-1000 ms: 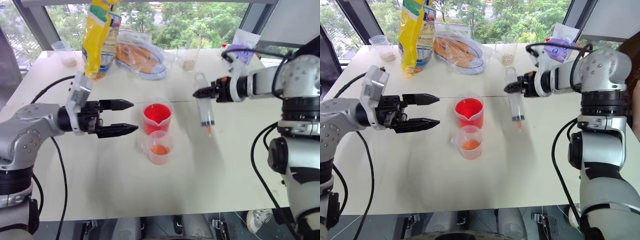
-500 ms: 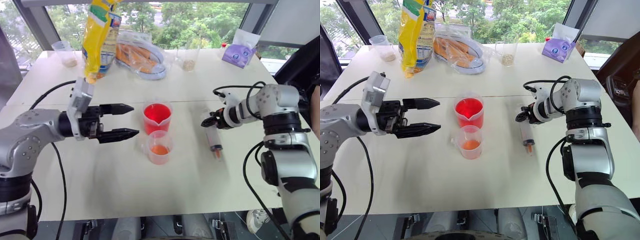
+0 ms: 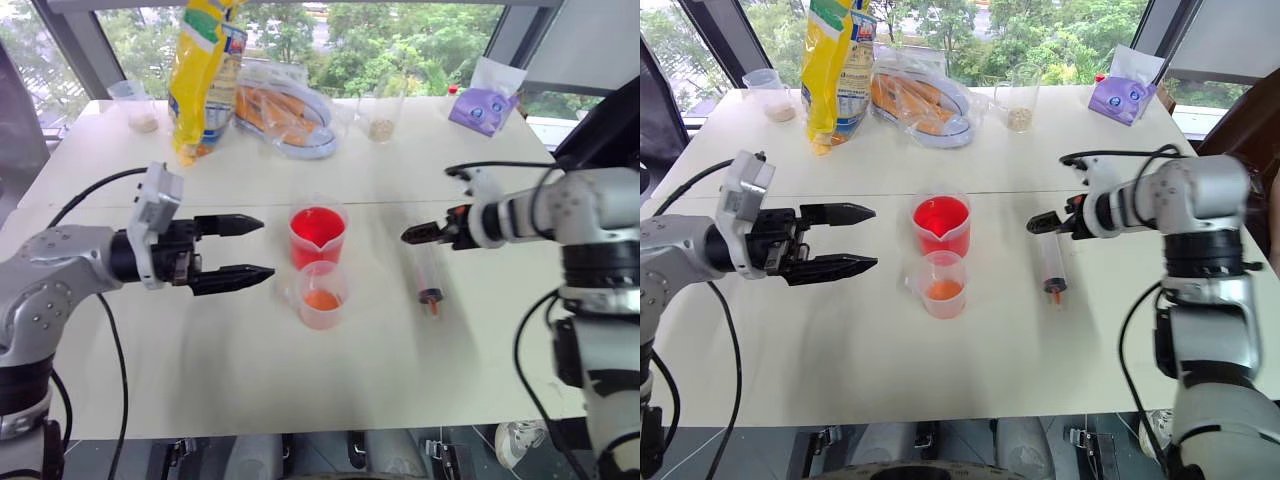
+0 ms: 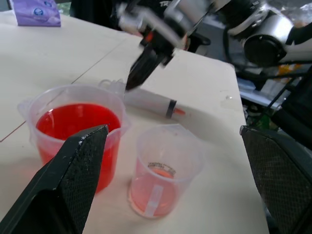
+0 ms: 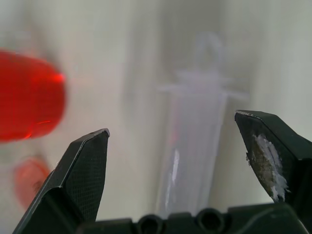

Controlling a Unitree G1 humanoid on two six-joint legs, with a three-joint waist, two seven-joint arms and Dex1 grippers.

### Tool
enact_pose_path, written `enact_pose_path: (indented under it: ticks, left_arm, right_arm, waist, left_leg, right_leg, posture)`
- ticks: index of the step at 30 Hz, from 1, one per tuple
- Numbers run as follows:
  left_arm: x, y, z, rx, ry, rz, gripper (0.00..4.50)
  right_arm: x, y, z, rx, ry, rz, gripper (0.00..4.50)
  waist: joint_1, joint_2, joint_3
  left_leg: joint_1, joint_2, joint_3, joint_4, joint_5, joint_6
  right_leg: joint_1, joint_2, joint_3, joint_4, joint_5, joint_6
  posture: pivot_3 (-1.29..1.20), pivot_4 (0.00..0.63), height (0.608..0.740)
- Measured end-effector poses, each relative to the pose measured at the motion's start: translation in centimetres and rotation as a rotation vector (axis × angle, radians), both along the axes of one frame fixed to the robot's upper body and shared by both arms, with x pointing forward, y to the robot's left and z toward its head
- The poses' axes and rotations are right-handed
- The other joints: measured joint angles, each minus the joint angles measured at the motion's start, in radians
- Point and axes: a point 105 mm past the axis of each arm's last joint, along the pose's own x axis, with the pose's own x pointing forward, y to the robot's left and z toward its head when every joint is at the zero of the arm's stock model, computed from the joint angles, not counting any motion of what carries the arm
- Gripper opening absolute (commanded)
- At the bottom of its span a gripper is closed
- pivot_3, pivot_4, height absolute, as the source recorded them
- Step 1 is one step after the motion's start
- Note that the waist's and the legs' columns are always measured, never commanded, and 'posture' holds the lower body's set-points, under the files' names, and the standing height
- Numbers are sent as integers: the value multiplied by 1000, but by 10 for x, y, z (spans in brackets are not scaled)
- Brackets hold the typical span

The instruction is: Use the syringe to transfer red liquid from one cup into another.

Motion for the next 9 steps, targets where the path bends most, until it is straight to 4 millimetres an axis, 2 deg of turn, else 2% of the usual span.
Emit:
enact_pose_path:
  ticks: [3, 9]
  left_arm:
    - [-2, 2, 2, 7, -5, 8, 4500]
    - [-4, 15, 0, 44, 7, 54, 4500]
  right_arm:
    - [-29, 12, 25, 53, -94, 188, 4437]
    - [-78, 4, 34, 47, -210, 432, 4437]
  waist:
    - [0, 0, 0]
    - [3, -1, 1]
  left_leg:
    - [0, 1, 0, 0, 0, 0]
    - [1, 0, 1, 1, 0, 0]
  right_leg:
    - [0, 1, 0, 0, 0, 0]
    - [2, -2, 0, -2, -3, -2]
  posture:
    - [0, 150, 740]
    - [0, 150, 740]
